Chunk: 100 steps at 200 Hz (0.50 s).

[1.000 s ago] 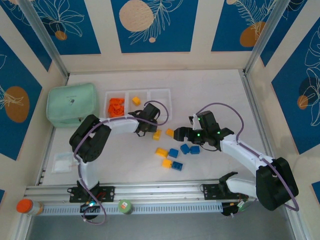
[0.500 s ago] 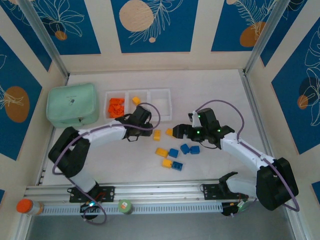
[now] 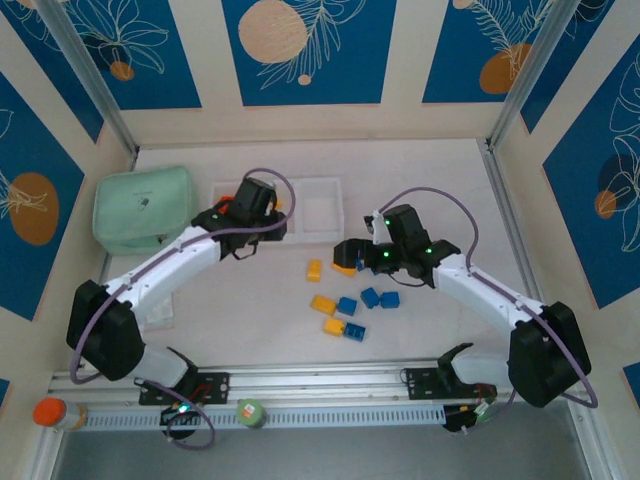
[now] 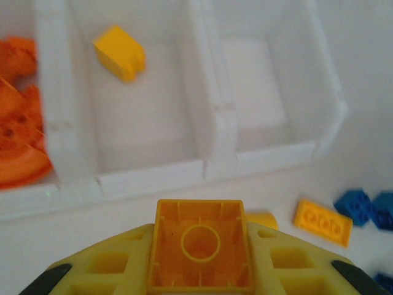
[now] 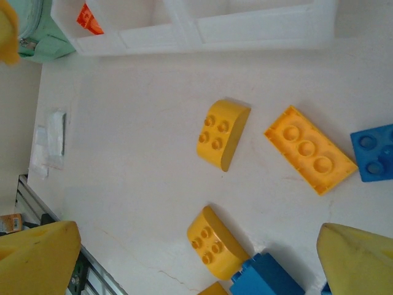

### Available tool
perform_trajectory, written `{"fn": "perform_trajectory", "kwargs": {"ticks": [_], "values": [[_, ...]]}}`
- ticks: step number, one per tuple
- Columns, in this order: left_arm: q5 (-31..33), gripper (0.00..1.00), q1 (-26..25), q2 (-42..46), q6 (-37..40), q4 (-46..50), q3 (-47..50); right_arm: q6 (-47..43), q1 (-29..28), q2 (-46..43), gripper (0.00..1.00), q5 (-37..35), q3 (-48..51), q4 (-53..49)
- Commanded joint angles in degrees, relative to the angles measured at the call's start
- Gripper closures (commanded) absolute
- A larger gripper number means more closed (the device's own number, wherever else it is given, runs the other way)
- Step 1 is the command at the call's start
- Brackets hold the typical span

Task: Sort the legos into containers by color
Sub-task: Place the lego in the container.

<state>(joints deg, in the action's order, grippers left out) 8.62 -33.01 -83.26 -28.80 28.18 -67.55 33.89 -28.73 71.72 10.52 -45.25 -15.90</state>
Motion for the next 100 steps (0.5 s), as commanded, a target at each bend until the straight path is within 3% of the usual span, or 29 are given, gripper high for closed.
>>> {"fn": "perform_trajectory", "kwargs": {"ticks": [1,72,100], "values": [[0.4,0.81,3.6,-3.3,1.2,1.2,-3.2,0.6,-0.6,1.5,0.01,0.3,-2.8,1.1],[-1.6,0.82,8.8,-20.5,3.6,-1.1,-15.7,0.5,-0.5,6.5,0.01,0.3,-5.9,2.3],[0.0,0.76,8.9,-27.4,4.7,2.5,-22.5,0.1,-0.4,7.4,0.01,0.7,-6.7,2.0]]}}
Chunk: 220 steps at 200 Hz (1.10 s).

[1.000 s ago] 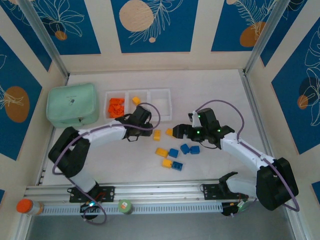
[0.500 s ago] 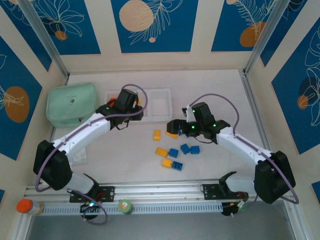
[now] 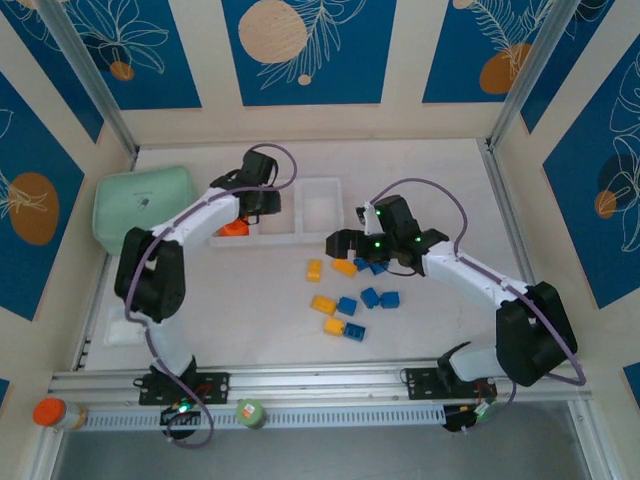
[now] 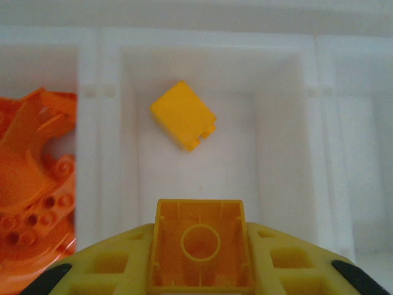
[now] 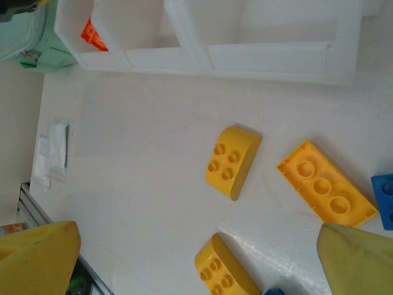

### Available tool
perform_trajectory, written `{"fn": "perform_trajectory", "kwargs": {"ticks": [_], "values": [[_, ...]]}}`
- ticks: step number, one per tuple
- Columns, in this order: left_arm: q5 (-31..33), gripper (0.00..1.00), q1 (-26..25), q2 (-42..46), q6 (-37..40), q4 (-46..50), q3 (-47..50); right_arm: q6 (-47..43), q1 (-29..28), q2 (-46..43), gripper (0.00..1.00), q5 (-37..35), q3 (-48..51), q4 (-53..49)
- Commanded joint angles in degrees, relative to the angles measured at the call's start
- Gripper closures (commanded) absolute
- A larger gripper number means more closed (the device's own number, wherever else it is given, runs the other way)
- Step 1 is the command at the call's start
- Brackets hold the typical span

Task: Sort the legos into containers by color
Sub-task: Place the lego in the container, then pick up the lego from the center of the table.

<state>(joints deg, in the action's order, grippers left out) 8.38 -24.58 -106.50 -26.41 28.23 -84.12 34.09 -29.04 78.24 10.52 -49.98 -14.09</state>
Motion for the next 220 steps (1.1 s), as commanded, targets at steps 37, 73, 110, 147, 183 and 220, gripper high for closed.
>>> {"fn": "perform_trajectory", "kwargs": {"ticks": [37,73,110,147,183,220], "values": [[-0.4,0.56,0.5,-5.1,3.2,2.5,-6.9,-0.8,0.1,0.8,0.01,0.6,-2.7,-0.7],[-2.4,0.46,0.4,-2.1,3.8,3.3,-5.9,-1.3,0.4,0.3,0.01,0.6,-3.1,-2.1],[-5.9,0.43,-0.9,4.7,3.4,3.8,-1.4,-1.7,0.9,-2.5,0.01,0.1,-1.6,-4.3],[-7.5,0.40,-6.9,12.9,1.8,4.4,7.3,-2.2,1.7,-6.5,0.01,-1.2,1.2,-8.3],[-3.7,0.37,-15.5,18.4,-5.1,5.0,15.4,-1.8,2.9,-10.7,0.01,-1.2,5.7,-10.6],[-3.0,0.31,-22.0,17.0,-13.2,1.1,21.2,-1.0,4.2,-13.1,0.01,-0.9,10.2,-10.6]]}}
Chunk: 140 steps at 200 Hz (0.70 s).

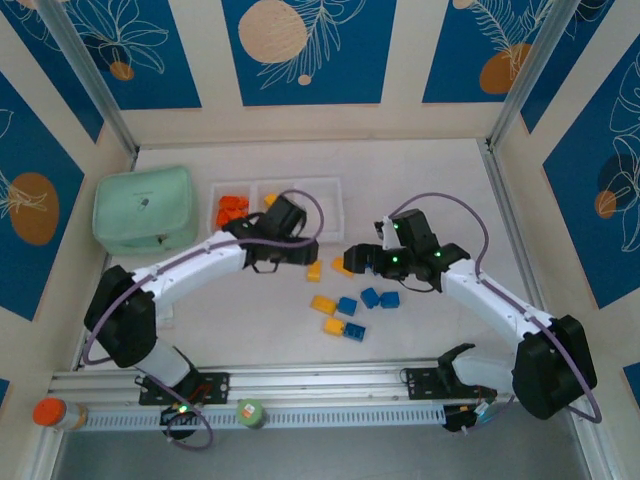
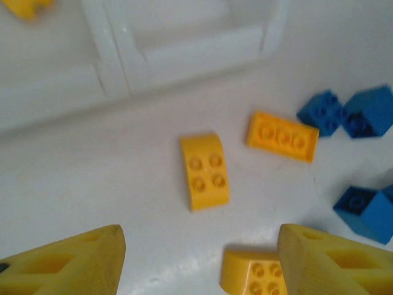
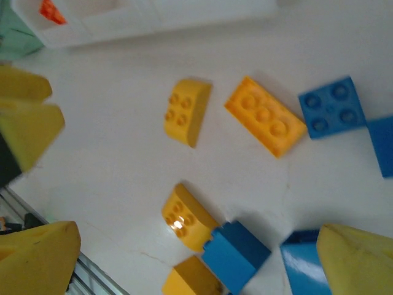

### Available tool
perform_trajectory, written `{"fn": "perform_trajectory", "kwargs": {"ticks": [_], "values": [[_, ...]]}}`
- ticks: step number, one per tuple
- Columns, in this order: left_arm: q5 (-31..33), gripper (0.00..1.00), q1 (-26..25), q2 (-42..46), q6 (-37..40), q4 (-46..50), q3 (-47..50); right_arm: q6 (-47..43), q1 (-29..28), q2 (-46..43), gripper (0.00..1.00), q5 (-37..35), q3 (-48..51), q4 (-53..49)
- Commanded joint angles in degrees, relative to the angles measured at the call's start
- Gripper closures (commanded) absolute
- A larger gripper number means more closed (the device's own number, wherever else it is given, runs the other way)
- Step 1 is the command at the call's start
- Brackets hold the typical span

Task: Sort the legos into containers by color
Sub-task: Pick up the lego from the center of the table.

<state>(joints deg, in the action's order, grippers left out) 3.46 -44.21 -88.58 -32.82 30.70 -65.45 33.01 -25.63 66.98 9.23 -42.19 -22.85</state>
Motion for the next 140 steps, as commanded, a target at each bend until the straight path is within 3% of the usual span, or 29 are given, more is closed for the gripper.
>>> {"fn": "perform_trajectory", "kwargs": {"ticks": [1,93,140], "values": [[2.0,0.30,-2.5,-1.1,-6.9,-1.4,2.6,0.1,0.8,-1.9,0.01,0.3,2.5,-1.9],[3.7,0.25,-5.2,-16.1,-9.2,-4.3,-2.0,0.6,3.0,-4.1,0.01,1.8,6.2,0.6],[5.7,0.33,-5.1,-21.1,-8.7,-4.1,-4.6,0.2,3.6,-3.8,0.01,2.5,6.5,1.4]]}}
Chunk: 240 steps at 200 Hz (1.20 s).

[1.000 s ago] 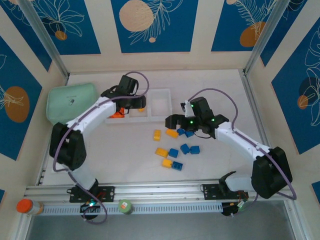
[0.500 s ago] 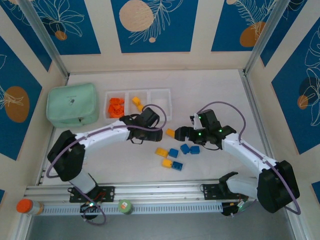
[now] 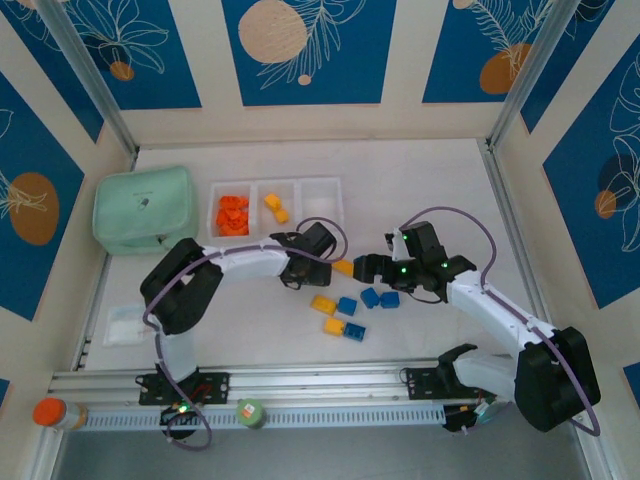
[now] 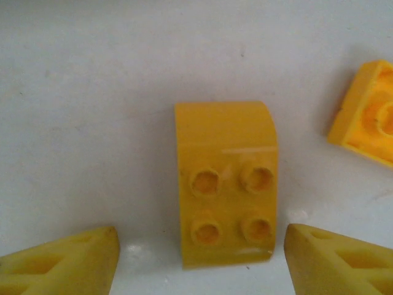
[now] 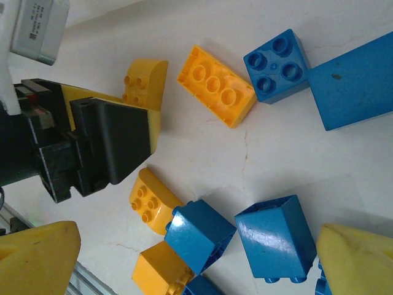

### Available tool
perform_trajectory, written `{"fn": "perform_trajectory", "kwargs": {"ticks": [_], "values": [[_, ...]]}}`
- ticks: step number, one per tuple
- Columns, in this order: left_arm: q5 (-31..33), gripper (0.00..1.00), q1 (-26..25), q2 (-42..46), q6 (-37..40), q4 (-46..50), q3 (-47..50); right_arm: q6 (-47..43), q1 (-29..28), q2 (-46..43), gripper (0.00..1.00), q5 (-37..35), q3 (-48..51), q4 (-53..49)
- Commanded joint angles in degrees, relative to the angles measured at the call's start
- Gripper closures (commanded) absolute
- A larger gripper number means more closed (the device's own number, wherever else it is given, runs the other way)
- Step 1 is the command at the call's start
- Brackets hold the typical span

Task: Sort the legos into containers by color
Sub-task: Pick up the lego from the center of the table, then place the lego in the container.

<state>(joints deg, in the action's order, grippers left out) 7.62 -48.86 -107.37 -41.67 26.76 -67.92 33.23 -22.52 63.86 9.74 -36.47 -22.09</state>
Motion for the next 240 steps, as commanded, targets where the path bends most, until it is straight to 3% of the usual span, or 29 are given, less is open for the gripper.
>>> {"fn": "perform_trajectory", "kwargs": {"ticks": [1,100,174,205,240], "values": [[1.5,0.33,-0.4,-2.3,0.2,-0.2,-2.1,0.0,0.5,-0.6,0.01,2.0,0.8,0.6],[2.5,0.73,-0.5,-1.0,0.5,-0.7,-0.1,-1.0,1.2,1.8,0.01,4.9,-0.9,1.3],[4.8,0.78,0.1,11.5,3.1,3.4,1.8,-1.7,1.0,2.1,0.01,5.7,-4.1,0.7],[7.5,0.78,2.9,15.0,6.8,6.6,-1.1,-1.4,0.4,3.7,0.01,6.1,-6.0,2.1],[9.0,0.79,8.8,11.0,11.4,9.9,-8.6,-0.5,0.0,6.5,0.01,6.1,-7.5,4.6]]}}
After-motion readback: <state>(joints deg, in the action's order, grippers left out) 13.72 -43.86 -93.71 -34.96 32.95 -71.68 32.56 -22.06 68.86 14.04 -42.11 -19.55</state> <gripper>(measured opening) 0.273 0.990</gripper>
